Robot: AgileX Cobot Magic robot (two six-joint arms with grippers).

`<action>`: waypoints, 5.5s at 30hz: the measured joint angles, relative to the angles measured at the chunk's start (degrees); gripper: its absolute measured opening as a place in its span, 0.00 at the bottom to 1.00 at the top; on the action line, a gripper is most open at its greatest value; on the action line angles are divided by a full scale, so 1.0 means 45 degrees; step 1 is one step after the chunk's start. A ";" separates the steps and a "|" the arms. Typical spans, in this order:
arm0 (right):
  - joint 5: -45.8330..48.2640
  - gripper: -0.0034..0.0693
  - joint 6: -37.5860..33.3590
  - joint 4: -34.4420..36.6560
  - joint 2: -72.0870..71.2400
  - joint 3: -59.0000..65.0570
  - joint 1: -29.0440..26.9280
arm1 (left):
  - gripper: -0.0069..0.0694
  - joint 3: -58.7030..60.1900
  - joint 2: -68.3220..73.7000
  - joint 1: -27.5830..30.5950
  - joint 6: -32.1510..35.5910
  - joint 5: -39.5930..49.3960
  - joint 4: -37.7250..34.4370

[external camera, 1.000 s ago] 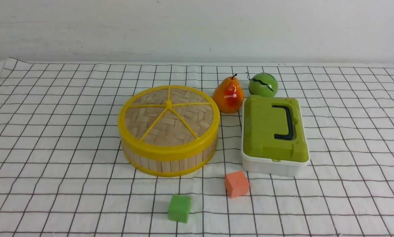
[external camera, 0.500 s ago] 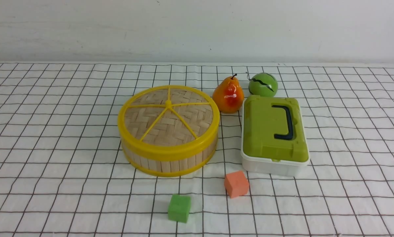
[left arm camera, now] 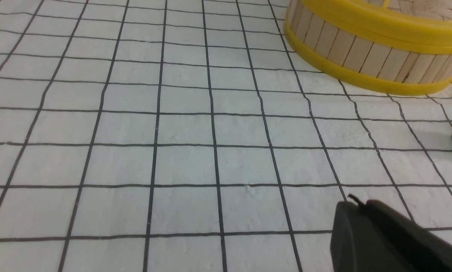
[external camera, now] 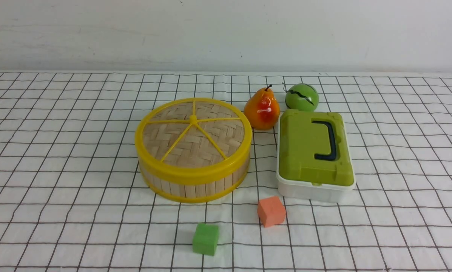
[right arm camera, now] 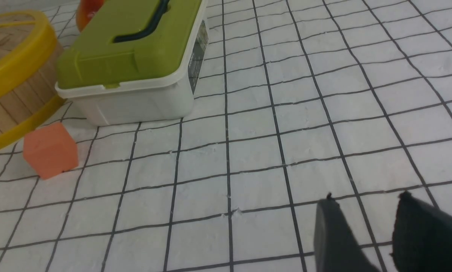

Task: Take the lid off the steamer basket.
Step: Use the left arm to lift the lid of the steamer

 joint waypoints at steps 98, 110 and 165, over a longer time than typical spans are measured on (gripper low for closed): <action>0.0000 0.38 0.0000 0.0000 0.0000 0.0000 0.0000 | 0.07 -1.6402 1.7845 0.0000 0.3562 0.7798 -0.6982; 0.0000 0.38 0.0000 0.0000 0.0000 0.0000 0.0000 | 0.07 -2.3111 2.2229 -0.2056 -0.0408 0.9830 -0.0896; 0.0000 0.38 0.0000 0.0000 0.0000 0.0000 0.0000 | 0.23 -2.9212 2.9229 -0.3705 -0.1487 1.0193 0.1310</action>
